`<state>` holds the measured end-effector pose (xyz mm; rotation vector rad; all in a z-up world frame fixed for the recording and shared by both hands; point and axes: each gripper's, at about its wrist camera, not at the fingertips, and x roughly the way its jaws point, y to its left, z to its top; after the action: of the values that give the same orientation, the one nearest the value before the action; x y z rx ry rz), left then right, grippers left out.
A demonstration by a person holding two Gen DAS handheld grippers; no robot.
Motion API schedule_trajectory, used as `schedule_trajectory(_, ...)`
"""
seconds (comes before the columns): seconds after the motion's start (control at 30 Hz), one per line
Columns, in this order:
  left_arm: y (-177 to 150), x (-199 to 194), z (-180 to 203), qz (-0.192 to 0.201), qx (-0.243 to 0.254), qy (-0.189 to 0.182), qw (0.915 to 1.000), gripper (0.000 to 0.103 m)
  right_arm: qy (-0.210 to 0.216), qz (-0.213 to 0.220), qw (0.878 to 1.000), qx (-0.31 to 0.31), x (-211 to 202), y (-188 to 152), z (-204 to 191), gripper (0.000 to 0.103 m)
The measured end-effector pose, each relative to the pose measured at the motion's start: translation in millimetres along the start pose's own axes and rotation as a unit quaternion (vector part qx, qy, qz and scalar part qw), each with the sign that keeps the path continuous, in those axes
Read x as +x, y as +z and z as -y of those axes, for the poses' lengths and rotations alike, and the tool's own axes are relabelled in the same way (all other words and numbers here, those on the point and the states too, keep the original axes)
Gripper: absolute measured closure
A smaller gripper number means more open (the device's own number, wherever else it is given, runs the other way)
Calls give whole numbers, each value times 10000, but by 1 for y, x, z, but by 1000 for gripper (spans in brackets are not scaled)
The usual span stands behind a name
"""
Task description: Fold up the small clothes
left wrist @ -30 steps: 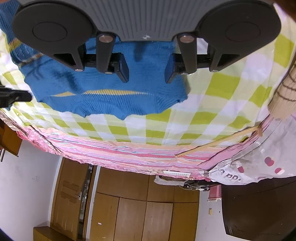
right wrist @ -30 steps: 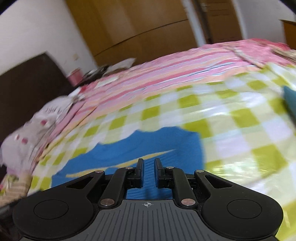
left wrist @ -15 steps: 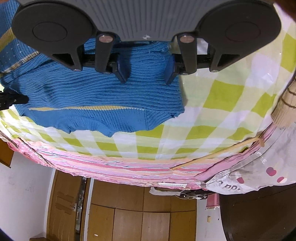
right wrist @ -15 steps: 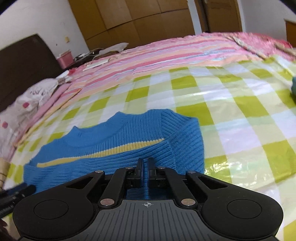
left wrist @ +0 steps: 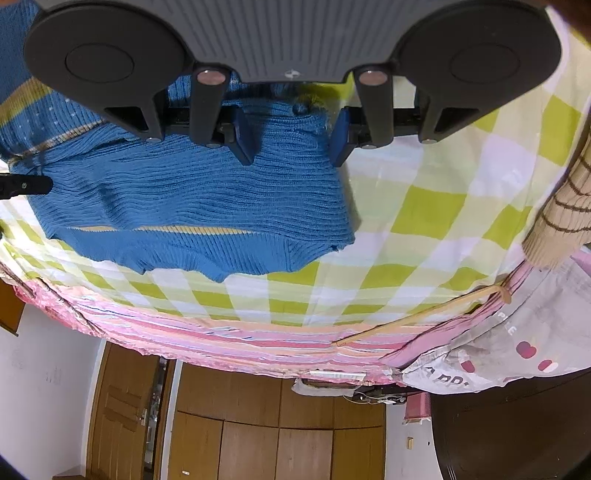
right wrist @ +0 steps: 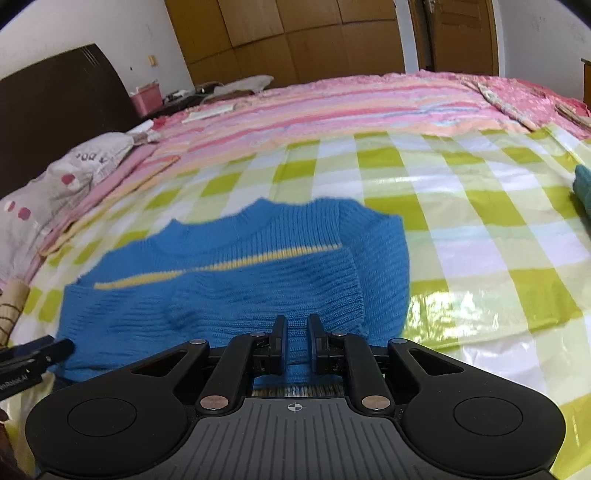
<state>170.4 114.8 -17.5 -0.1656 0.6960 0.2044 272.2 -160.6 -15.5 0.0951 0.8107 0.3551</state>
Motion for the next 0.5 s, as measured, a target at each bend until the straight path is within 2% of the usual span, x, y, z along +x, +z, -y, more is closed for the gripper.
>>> schedule_trajectory(0.3, -2, 0, 1, -25, 60, 32, 10000, 52, -52, -17, 10000, 22, 3, -1, -2, 89)
schedule_trajectory(0.5, -3, -10, 3, -39, 100, 24, 9999, 52, 51, -8, 10000, -38, -12, -1, -6, 89)
